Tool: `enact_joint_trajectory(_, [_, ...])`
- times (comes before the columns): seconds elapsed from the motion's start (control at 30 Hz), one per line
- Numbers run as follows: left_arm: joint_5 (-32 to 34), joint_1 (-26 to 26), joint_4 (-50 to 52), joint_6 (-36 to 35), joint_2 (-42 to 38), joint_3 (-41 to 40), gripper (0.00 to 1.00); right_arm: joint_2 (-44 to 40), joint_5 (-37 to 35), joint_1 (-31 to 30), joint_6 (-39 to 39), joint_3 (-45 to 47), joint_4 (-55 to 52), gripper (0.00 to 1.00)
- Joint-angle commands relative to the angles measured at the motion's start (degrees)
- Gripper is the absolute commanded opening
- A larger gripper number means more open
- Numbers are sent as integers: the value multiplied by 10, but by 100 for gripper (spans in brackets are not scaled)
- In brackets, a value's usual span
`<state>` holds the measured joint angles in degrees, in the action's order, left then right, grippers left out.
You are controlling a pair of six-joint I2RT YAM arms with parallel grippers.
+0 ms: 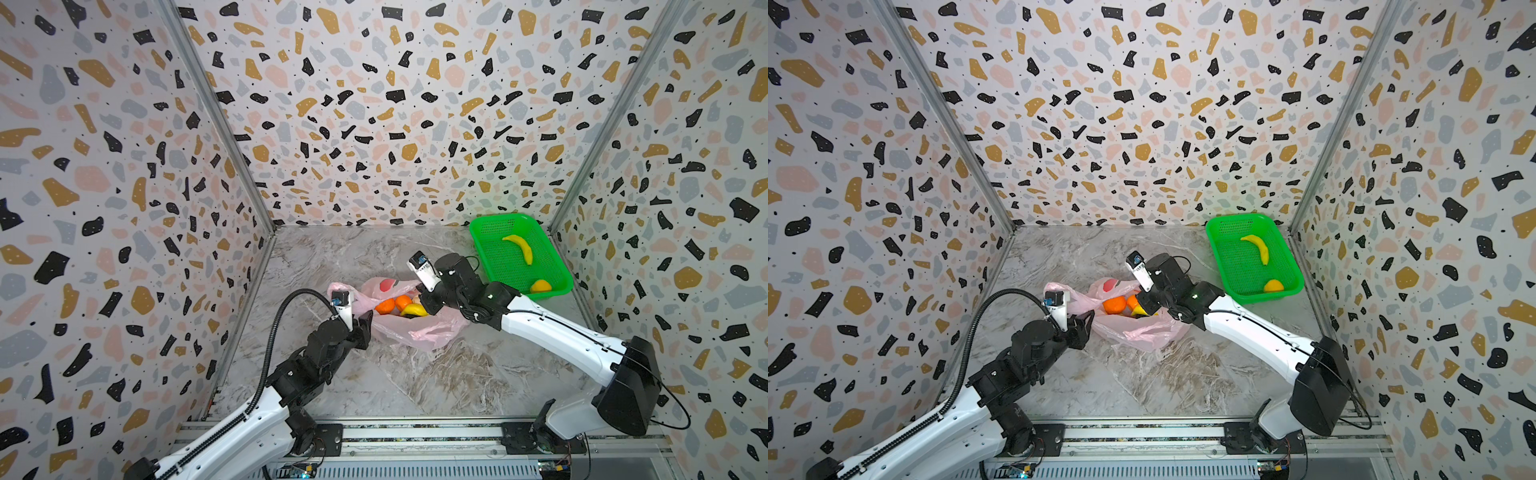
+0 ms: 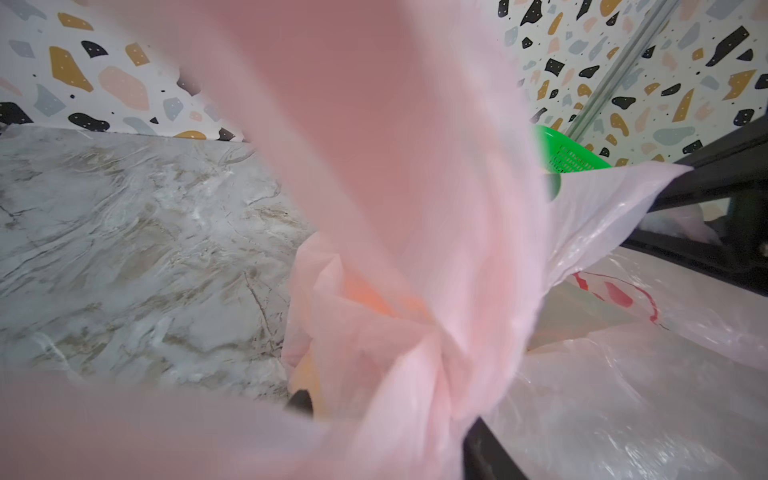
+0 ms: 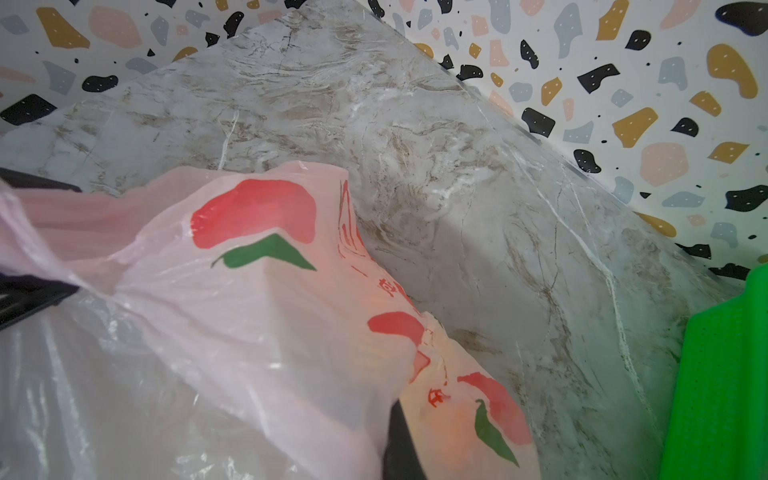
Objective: Untie the knot of the plastic bag and take out the fruit
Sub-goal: Open the plastic bag at the center of the table.
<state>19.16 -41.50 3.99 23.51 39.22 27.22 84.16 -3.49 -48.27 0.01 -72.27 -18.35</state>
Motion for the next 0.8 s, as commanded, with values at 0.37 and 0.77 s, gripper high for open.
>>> enact_joint_trajectory(0.37, [55,-3,73,29,-56,20,5,-45,-11,33,17,14,16,0])
enact_joint_trajectory(0.77, [-20,-2,46,-60,-45,51,100,-49,40,30,1,22,33,0])
